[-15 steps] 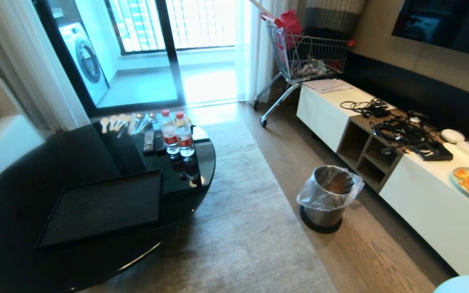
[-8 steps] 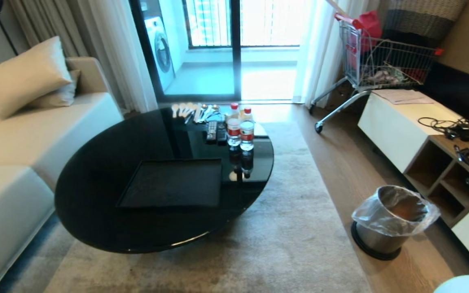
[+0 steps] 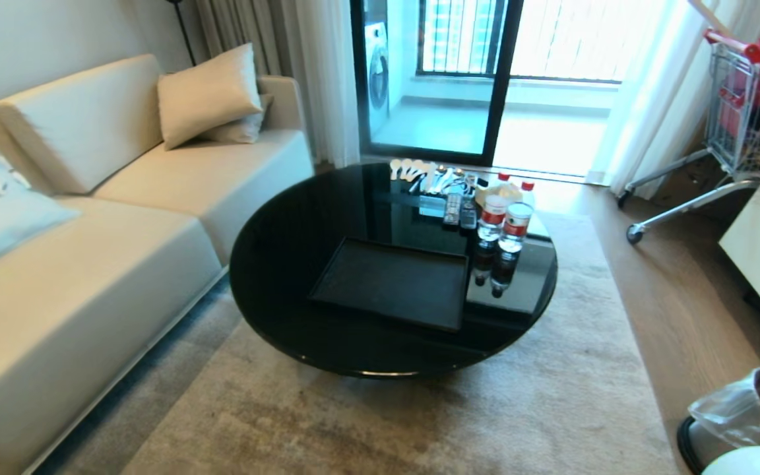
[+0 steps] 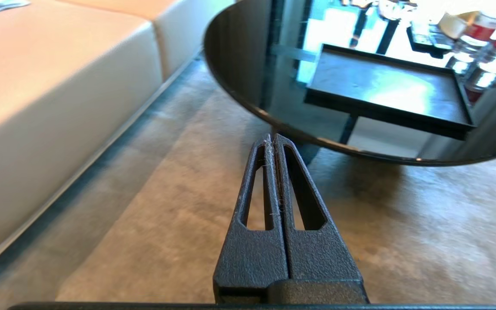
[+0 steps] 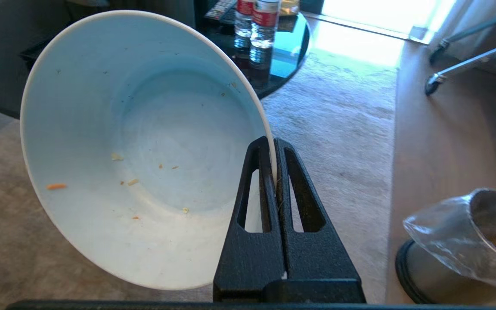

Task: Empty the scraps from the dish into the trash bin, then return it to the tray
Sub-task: Put the bowl back to the table

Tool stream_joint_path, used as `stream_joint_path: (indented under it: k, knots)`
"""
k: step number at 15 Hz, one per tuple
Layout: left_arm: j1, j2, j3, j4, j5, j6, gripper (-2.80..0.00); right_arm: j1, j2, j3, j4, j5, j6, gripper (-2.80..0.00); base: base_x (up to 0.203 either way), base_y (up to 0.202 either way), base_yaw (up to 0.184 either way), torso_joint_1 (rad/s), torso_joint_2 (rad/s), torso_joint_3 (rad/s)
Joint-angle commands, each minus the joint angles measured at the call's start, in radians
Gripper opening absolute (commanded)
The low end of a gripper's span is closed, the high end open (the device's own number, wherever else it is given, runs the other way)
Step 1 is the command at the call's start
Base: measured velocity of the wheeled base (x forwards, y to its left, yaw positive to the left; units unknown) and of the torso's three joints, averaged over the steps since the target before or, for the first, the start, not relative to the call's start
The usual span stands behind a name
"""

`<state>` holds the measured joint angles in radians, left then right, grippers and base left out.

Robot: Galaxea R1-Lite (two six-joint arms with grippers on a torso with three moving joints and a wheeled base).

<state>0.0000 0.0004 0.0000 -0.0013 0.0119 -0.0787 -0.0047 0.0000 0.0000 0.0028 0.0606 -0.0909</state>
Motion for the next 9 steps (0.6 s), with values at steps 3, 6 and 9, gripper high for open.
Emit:
stream_joint_path:
  k: [3, 6, 9]
  knots:
    - [0.0, 0.0, 0.0, 0.0, 0.0, -0.001, -2.8, 0.0, 0.001, 0.0, 0.0, 0.001, 0.0, -2.8, -0.002, -0.003, 0.06, 0.002, 0.0, 0.0]
    - [0.0, 0.0, 0.0, -0.001, 0.0, -0.001, -2.8, 0.0, 0.002, 0.0, 0.0, 0.001, -0.001, -2.8, 0.0, 0.0, 0.0, 0.0, 0.0, 0.0]
    - [0.0, 0.0, 0.0, 0.0, 0.0, -0.001, -2.8, 0.002, 0.002, 0.0, 0.0, 0.001, 0.0, -2.8, 0.0, 0.0, 0.0, 0.0, 0.0, 0.0]
